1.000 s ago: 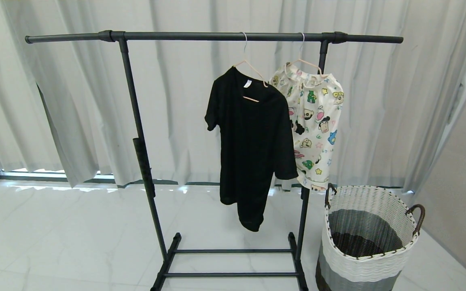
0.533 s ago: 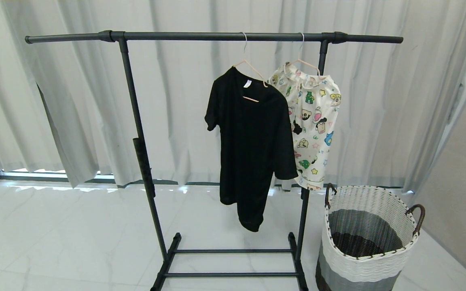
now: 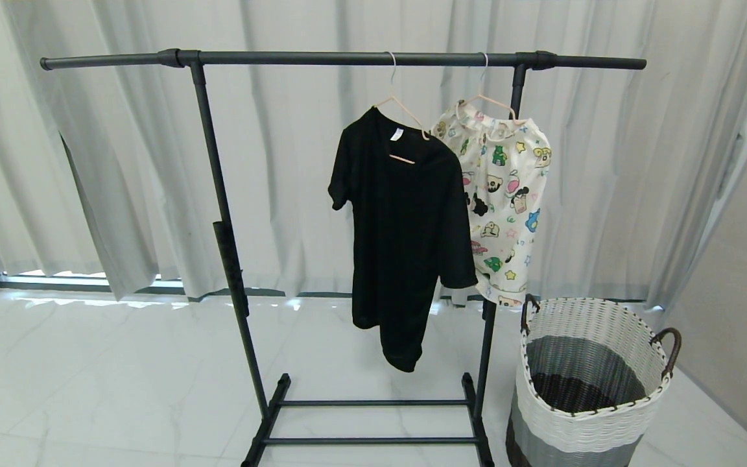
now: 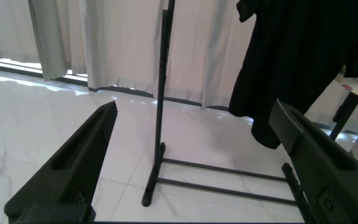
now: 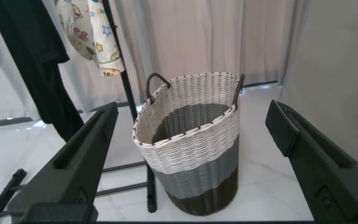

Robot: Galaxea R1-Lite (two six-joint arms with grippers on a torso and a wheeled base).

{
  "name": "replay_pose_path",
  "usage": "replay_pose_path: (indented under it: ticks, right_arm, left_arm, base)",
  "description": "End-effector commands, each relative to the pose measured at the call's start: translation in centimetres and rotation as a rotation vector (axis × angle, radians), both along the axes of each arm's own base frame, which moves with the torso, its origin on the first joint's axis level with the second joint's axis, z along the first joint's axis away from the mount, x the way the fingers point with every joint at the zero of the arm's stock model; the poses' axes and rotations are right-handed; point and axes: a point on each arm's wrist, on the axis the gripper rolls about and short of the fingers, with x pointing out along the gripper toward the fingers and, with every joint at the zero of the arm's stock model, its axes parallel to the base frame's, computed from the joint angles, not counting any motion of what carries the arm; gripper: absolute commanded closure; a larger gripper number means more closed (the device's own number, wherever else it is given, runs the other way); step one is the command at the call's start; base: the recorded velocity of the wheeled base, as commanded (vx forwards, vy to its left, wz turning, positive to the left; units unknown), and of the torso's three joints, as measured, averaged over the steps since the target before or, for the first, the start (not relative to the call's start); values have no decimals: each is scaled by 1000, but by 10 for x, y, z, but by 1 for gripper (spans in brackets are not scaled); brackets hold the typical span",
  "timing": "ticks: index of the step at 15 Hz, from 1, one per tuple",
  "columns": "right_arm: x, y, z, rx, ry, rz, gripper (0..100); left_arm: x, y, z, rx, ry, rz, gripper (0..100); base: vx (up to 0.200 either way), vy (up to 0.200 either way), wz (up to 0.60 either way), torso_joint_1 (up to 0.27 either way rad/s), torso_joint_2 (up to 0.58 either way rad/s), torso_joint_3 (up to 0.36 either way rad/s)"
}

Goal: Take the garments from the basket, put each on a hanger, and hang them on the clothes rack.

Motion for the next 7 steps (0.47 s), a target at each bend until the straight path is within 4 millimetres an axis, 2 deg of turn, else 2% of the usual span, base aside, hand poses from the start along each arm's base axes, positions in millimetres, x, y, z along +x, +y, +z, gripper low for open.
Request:
replay_pose_path:
  ticks: [1,7]
  right_arm:
    - [0,0,0,0,-2,1,0]
    - [0,0,0,-4,-1,-1,0]
  left_arm:
    - [0,0,0,-1,-3,0,0]
    - [0,0,0,-1,-3,2,0]
  base:
    - [0,0,0,0,0,0]
    - [0,0,0,0,0,0]
